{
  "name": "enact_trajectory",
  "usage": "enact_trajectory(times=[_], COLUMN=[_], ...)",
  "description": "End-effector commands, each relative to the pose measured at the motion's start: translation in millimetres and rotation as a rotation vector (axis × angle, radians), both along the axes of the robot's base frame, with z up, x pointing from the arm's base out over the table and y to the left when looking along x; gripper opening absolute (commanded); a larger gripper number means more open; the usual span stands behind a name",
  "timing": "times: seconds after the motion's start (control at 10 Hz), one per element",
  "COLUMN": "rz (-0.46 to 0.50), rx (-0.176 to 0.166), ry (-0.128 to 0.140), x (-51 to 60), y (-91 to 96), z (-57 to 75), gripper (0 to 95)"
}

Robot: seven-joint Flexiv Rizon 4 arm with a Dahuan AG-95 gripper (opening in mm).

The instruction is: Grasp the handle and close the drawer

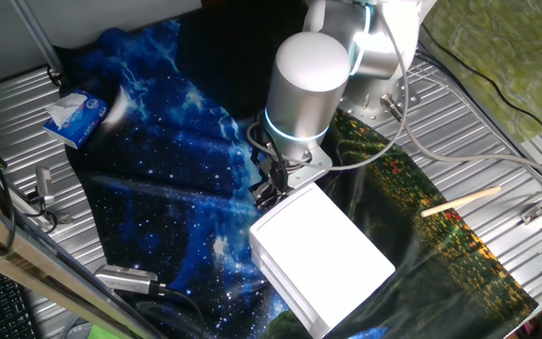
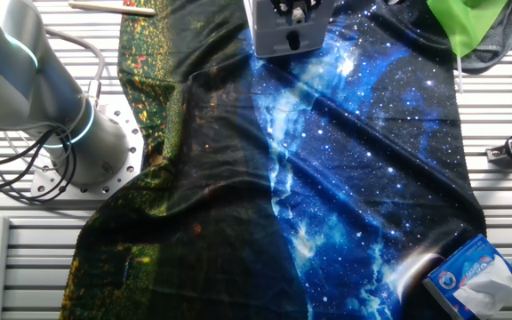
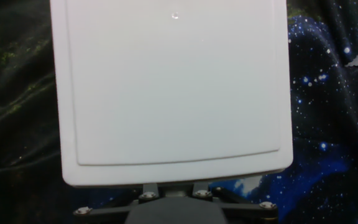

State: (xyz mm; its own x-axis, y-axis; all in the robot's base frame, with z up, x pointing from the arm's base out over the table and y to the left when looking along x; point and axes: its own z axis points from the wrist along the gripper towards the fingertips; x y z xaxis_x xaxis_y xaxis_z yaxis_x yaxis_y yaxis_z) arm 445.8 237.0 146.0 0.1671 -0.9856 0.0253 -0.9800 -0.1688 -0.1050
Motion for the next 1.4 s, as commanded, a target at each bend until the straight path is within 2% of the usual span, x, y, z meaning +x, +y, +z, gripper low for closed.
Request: enact_trajectory(times=[0.1,0.8,1.4], rz=[-0.001,0.011,0.015], rx=[-0.001,0.003,-0.001], ry=[0.0,-0.01,-0.014], x=[0.1,0.2,2.8], y=[0.3,0.1,-13.1], z=[-1.1,-1.9,-2.3], gripper=[57.0,57.0,57.0])
